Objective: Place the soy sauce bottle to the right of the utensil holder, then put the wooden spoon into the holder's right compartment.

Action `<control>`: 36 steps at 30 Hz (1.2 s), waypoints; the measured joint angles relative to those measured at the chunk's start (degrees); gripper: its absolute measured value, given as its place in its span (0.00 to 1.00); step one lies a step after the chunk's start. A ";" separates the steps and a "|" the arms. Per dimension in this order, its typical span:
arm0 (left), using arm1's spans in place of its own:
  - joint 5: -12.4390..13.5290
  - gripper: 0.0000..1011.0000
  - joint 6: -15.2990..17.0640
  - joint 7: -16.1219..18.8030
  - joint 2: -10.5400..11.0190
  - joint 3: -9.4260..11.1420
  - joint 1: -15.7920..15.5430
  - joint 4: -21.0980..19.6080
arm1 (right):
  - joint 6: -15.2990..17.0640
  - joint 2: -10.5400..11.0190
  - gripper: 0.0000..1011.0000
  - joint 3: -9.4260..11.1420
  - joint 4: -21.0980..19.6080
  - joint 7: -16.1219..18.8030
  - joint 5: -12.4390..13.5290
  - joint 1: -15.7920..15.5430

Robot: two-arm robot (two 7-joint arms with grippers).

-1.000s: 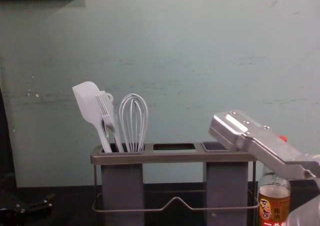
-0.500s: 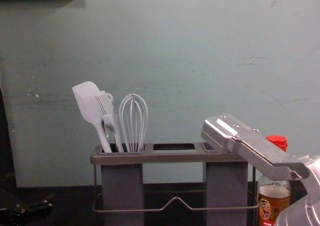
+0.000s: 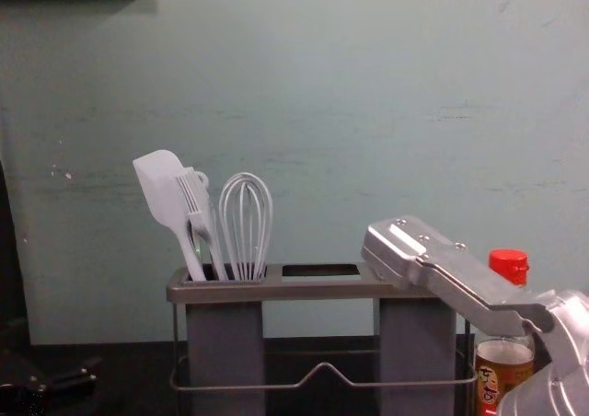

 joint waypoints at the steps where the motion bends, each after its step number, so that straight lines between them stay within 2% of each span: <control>1: 0.00 1.00 0.00 0.00 0.00 0.00 0.00 0.00 | -0.01 -0.06 0.99 -0.08 0.09 0.08 -0.28 0.04; 20: 0.01 1.00 0.00 0.00 0.00 0.00 0.00 0.00 | -0.58 -0.89 0.99 1.19 0.52 1.82 -1.69 -0.37; 24: 0.00 1.00 0.00 0.00 0.00 0.00 0.00 0.00 | -0.81 -1.17 0.94 1.64 0.57 2.21 -1.86 -0.58; 28: 0.00 1.00 0.00 0.00 0.00 0.00 0.00 0.00 | -0.81 -1.51 0.83 2.12 0.39 2.43 -2.25 -0.92; 36: 0.00 1.00 0.00 0.00 0.00 0.00 0.00 0.00 | -0.61 -1.70 0.83 2.72 -0.63 2.94 -3.00 -1.47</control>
